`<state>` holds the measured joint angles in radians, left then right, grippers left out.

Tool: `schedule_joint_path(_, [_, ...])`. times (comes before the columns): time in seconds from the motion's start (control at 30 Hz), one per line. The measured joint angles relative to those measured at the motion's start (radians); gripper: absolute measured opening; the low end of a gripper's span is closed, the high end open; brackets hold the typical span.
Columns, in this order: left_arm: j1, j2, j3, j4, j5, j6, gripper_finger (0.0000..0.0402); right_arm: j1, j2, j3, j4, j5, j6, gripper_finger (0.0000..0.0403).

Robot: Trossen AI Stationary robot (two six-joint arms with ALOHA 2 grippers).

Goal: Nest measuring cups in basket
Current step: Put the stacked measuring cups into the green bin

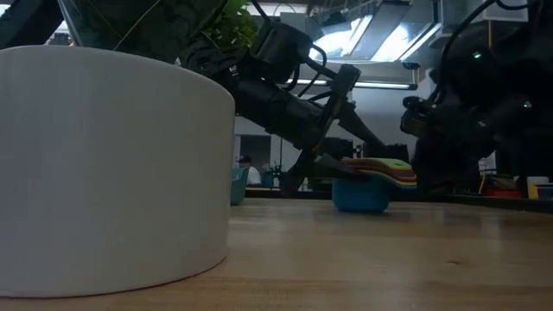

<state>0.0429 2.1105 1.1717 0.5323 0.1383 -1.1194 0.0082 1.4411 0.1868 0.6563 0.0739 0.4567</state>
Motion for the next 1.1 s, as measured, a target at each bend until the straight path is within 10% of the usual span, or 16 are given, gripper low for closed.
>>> schedule_joint_path(1.1, [0.001, -0.001, 0.000, -0.005, -0.046, -0.057, 0.0192, 0.000, 0.084, 0.067, 0.049, -0.077, -0.021, 0.0080])
